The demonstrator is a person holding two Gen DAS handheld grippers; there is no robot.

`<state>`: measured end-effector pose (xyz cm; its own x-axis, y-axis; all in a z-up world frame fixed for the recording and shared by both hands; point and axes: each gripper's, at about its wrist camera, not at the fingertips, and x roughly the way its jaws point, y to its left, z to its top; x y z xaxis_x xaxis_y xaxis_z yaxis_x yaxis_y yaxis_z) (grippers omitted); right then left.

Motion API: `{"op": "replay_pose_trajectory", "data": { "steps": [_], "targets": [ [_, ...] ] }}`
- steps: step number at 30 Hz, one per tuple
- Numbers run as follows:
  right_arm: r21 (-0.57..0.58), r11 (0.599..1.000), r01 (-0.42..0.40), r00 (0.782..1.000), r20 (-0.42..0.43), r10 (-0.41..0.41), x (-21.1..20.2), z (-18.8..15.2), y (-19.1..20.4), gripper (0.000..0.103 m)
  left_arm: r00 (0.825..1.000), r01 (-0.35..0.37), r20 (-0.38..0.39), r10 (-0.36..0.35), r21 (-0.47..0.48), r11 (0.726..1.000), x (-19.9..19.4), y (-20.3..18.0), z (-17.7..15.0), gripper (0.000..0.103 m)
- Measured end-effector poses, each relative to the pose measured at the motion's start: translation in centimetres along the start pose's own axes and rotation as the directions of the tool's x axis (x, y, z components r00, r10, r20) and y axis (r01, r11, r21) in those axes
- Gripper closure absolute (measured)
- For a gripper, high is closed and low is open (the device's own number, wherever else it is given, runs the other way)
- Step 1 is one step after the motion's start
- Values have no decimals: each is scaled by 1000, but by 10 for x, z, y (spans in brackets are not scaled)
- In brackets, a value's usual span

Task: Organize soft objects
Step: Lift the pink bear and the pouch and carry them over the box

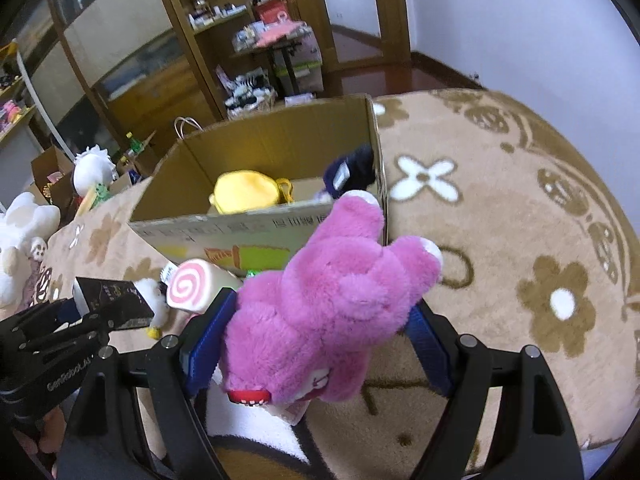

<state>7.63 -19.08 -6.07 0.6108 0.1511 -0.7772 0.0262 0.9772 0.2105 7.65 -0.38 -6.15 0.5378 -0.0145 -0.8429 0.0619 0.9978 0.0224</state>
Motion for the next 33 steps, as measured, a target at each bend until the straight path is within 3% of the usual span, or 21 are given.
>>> {"op": "replay_pose_trajectory", "data": {
  "steps": [7, 16, 24, 33],
  "targets": [
    [1, 1000, -26, 993, 117, 26, -25, 12, -1, 16, 987, -12, 158, 15, -18, 1000, -26, 3, 9, 59],
    [-13, 998, -65, 962, 265, 66, -52, 26, 1, 16, 945, -35, 323, 49, -48, 998, -53, 11, 25, 59],
    [-27, 998, -50, 945, 321, 56, -56, 43, 2, 16, 907, -49, 416, 69, -59, 997, -58, 15, 45, 59],
    [-49, 997, -55, 929, 363, 69, -50, 62, 4, 16, 877, -68, 475, 68, -16, 998, -51, 8, 64, 59]
  ]
}}
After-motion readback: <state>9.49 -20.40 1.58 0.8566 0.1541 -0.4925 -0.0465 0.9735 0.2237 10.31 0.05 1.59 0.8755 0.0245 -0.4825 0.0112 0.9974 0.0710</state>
